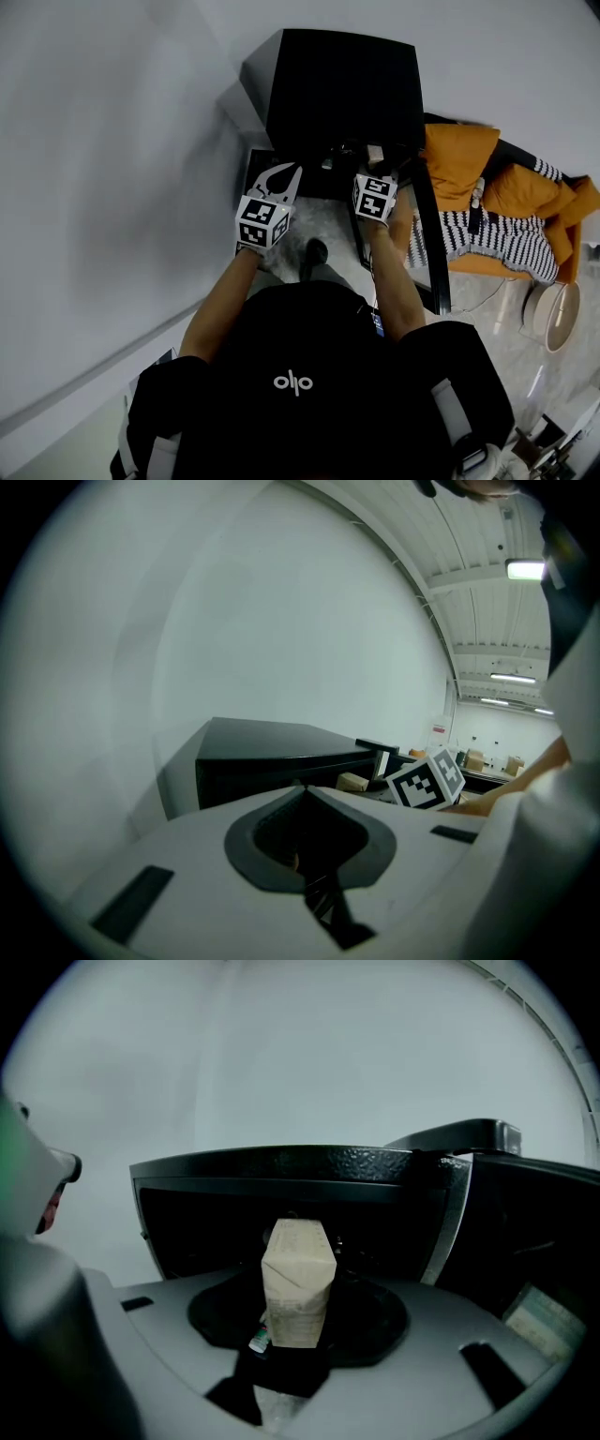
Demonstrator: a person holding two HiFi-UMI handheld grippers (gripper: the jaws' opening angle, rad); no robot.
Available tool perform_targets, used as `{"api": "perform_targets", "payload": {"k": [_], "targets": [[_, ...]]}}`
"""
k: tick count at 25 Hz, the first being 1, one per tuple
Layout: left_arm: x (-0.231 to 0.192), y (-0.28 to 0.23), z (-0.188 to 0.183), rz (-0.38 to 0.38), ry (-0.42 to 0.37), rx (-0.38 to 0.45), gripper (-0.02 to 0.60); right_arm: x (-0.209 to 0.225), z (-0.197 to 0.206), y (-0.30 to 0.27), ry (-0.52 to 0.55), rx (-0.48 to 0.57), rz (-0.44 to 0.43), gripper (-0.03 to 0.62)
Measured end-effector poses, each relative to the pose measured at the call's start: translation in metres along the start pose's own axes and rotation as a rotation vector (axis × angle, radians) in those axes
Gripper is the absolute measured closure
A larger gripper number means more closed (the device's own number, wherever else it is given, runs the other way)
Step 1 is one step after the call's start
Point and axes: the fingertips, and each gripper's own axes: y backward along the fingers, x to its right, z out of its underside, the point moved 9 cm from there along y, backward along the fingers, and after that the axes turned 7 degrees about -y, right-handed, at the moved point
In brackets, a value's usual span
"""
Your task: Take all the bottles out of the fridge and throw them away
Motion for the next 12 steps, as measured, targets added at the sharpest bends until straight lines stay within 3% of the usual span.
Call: {"api": "perform_targets", "payload": {"k": [12], "targets": [[-0.028, 0.047, 0.014, 0.034, -0.001, 0.018, 0.581, -0.041, 0.013, 0.071, 0.041, 0.014, 0.022, 0.407]]}}
